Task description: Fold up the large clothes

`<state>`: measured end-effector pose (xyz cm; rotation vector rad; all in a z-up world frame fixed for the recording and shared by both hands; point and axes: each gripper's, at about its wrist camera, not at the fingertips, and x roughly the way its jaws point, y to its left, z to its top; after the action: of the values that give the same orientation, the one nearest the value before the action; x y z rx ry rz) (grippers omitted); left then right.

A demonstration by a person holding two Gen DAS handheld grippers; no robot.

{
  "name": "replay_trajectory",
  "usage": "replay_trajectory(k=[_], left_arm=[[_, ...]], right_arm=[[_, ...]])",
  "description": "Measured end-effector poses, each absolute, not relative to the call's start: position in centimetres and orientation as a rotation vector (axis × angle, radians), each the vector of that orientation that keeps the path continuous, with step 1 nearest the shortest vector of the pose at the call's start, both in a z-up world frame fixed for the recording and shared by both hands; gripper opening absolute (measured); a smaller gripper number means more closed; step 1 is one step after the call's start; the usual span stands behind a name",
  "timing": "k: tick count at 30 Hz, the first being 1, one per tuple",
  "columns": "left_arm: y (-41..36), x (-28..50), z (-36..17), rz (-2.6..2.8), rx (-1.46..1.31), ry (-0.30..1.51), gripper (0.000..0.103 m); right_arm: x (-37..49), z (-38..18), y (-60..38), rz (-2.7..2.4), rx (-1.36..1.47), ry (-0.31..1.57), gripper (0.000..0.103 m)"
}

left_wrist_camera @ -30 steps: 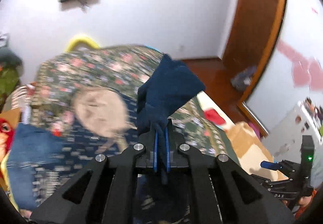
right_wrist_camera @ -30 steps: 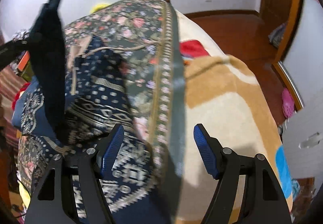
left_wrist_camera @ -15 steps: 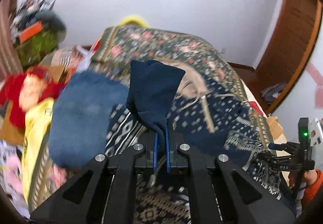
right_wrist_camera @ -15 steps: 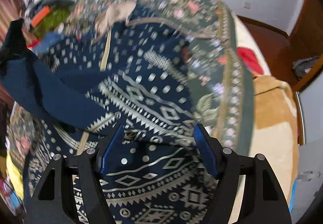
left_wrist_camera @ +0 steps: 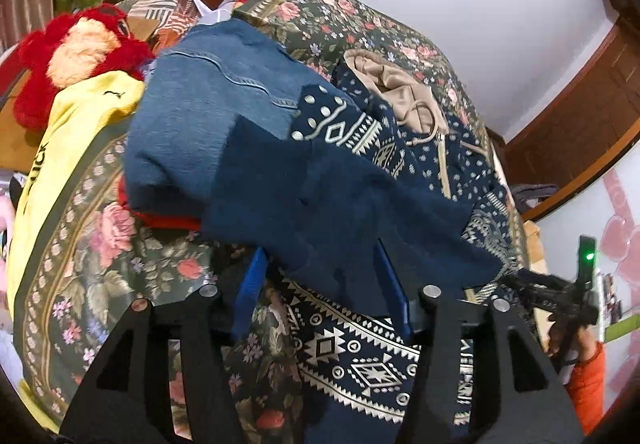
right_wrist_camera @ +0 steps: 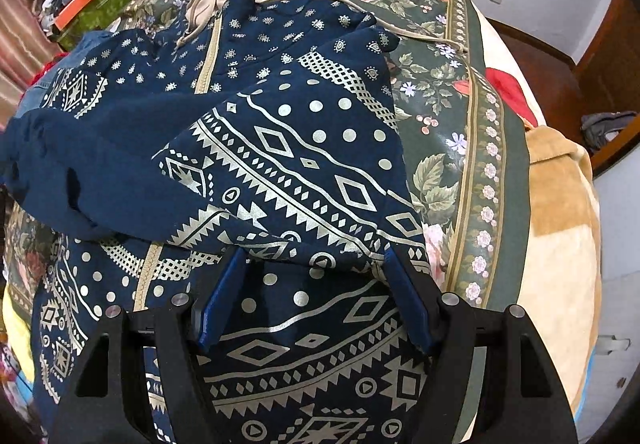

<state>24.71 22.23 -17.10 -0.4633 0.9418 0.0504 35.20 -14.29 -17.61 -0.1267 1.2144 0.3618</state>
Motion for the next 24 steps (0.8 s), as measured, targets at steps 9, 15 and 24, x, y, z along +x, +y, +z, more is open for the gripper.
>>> replay_trajectory(k=[9,15,24], left_arm=[[27.2,27.2,-15.7,0.088,-0.595,0.968,0.067],[26.9,31.3,-16.6,0.038,-0.467,1.042,0.067],[24.8,31.3,-17.4,0.045,-0.282,1.058,0.018]], right_arm=[[35.2,-16.5,-14.1,0.389,-0.058,1.204,0.068],[35.4,-15.6,-12.2,0.428,-0.075,1.177,0.068],[36.8,-15.1,-6.8,0.53,-0.123,1.175,0.068]])
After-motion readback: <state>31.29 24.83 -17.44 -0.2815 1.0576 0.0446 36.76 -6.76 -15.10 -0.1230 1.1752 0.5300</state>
